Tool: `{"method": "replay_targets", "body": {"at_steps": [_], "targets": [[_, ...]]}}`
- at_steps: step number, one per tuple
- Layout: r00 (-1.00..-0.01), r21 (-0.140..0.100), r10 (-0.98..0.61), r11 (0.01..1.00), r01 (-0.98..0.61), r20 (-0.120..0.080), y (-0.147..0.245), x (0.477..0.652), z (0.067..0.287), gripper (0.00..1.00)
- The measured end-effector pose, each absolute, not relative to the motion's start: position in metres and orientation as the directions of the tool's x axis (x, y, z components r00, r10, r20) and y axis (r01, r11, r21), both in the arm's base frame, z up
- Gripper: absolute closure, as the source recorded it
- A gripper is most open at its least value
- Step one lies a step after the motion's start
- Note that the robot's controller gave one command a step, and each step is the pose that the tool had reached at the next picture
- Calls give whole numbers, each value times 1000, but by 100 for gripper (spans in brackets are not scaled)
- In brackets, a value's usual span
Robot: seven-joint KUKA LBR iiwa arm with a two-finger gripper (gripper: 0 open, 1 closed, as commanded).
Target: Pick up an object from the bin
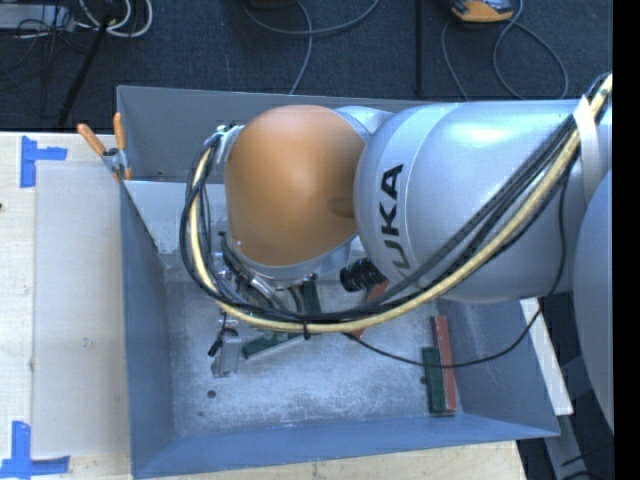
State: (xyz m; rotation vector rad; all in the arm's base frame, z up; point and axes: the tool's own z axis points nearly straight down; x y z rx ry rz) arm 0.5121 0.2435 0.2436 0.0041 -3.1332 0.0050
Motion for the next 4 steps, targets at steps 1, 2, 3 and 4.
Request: {"method": "replay_targets", "body": {"at_steps": [1,2,3,4], "targets": [[-991,-4,-134,991,-134,11,177,511,103,0],[-949,-2,-316,949,-316,4,99,513,110,0],[-862,2,-508,862,-508,-2,175,587,69,0],[-864,1,-503,864,-503,-1,172,587,70,100]]}}
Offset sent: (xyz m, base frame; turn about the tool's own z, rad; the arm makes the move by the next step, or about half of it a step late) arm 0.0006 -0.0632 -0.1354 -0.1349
